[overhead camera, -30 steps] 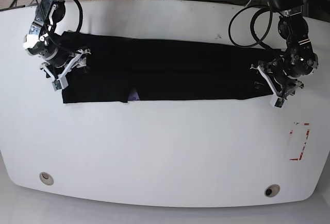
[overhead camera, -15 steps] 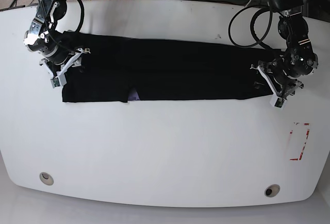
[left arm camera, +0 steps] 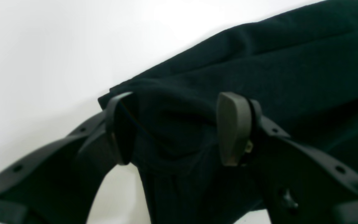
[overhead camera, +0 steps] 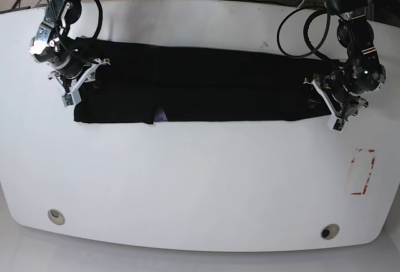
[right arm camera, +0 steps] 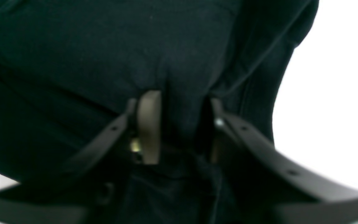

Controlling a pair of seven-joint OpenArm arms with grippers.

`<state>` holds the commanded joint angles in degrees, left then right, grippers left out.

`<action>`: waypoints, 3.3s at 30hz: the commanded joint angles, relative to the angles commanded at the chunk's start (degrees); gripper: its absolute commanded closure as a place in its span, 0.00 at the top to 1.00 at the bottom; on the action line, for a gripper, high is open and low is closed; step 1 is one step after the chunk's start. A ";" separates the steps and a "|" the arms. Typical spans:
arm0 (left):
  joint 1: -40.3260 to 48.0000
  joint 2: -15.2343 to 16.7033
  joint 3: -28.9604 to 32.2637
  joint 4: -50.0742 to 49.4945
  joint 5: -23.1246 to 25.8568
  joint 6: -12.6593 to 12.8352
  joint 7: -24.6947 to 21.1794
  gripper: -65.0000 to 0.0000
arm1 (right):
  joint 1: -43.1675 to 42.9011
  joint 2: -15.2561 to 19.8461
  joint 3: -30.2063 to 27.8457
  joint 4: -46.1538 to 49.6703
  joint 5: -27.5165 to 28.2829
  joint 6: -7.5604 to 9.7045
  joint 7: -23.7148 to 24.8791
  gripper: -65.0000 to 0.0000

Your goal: Layout the t-shirt on the table in an organized manner, then fold the t-shirt properly

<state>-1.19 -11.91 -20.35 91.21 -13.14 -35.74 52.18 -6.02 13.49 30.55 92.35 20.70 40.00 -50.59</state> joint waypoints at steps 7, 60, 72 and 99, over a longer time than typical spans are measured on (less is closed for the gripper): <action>0.00 0.00 0.00 0.00 0.00 0.00 0.00 0.57 | 0.35 0.00 0.00 0.00 0.00 0.00 0.00 0.52; 0.09 0.00 0.00 0.00 0.00 0.00 0.00 0.57 | 6.15 -2.11 -2.81 -0.35 5.36 0.00 -5.80 0.51; 0.09 -0.18 0.00 0.00 0.00 -0.09 0.00 0.57 | 9.14 -2.90 -3.60 -2.46 5.19 0.00 -5.80 0.40; 1.05 -0.35 0.00 0.00 0.00 -0.26 0.00 0.57 | 10.55 -1.93 -3.60 -2.90 5.63 0.00 -8.00 0.01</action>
<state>-0.13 -12.26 -20.35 91.21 -13.14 -36.00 52.18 4.53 11.56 26.95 89.45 26.33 40.00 -58.59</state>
